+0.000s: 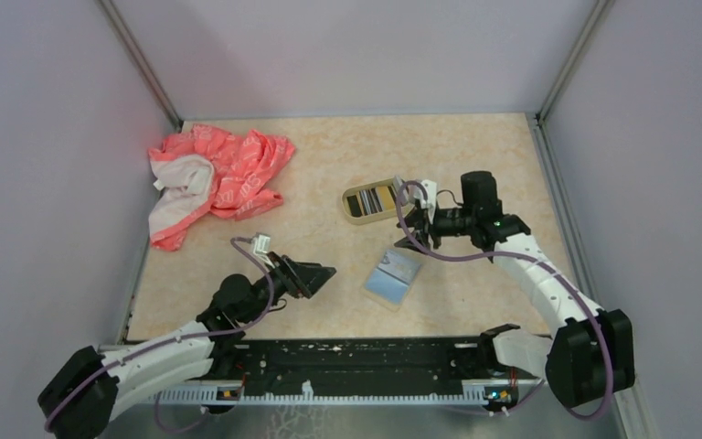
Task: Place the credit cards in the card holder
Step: Pick up the credit card from the storage box.
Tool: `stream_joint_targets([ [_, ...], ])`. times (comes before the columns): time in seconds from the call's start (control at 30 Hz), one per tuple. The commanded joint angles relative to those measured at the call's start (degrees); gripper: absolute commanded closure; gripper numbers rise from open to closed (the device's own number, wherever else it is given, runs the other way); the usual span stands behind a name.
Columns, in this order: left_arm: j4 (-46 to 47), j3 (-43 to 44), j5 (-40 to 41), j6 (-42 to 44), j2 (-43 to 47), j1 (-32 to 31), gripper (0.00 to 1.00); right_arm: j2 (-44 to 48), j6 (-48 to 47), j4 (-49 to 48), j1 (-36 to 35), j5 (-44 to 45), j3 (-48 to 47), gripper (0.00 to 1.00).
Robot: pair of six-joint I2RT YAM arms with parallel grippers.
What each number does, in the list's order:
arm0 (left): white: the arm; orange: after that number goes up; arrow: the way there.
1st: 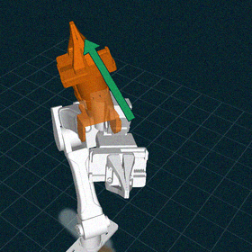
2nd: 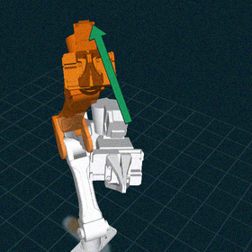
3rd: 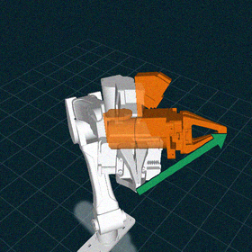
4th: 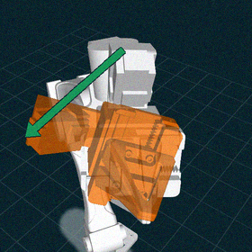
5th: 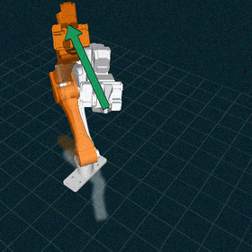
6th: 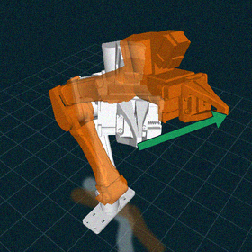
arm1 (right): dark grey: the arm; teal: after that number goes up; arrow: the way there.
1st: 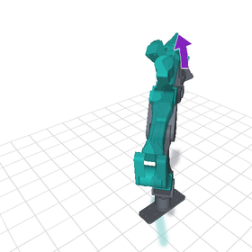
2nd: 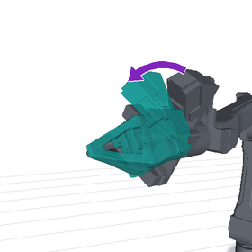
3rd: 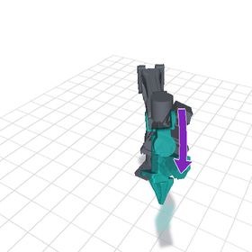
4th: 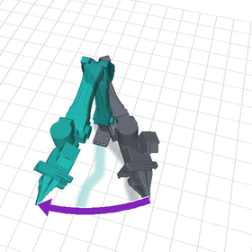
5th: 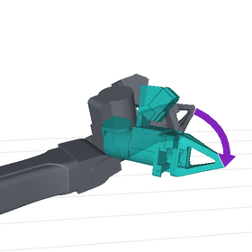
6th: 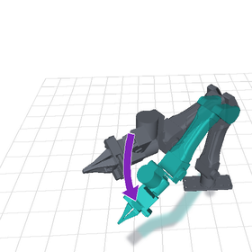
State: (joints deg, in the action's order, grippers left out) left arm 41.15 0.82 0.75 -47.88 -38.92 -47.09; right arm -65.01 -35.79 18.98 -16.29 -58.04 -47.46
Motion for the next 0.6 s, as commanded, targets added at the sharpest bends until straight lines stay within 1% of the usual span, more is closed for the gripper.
stream_joint_targets([
  [0.0,5.31,-5.77,-4.06,-3.72,-5.87,0.30,0.02,-0.07,-1.57,-2.04,0.56,0.19,1.60,0.51],
  [0.07,5.65,-5.64,-5.27,-4.70,-8.13,0.25,0.03,-0.12,-7.12,1.32,0.56,1.27,1.25,0.51],
  [0.2,5.30,-5.82,-6.13,-6.07,-10.74,0.23,0.05,-0.02,-31.05,14.14,0.51,1.12,2.16,0.51],
  [0.27,4.72,-5.82,-5.78,-5.93,-11.05,0.19,0.06,0.55,-38.25,16.59,0.48,0.82,3.65,0.52],
  [0.37,4.13,-5.83,-4.67,-5.70,-11.08,0.26,0.06,0.00,-42.20,17.79,-0.37,1.66,4.73,0.60],
  [0.47,3.68,-5.69,-3.48,-5.10,-11.32,0.27,0.07,-2.30,-46.98,20.72,-3.64,7.96,4.49,0.64],
  [0.57,0.18,-4.70,-1.89,-3.59,-11.19,0.26,0.10,-5.11,-55.71,25.79,-7.46,14.08,4.23,0.72],
])
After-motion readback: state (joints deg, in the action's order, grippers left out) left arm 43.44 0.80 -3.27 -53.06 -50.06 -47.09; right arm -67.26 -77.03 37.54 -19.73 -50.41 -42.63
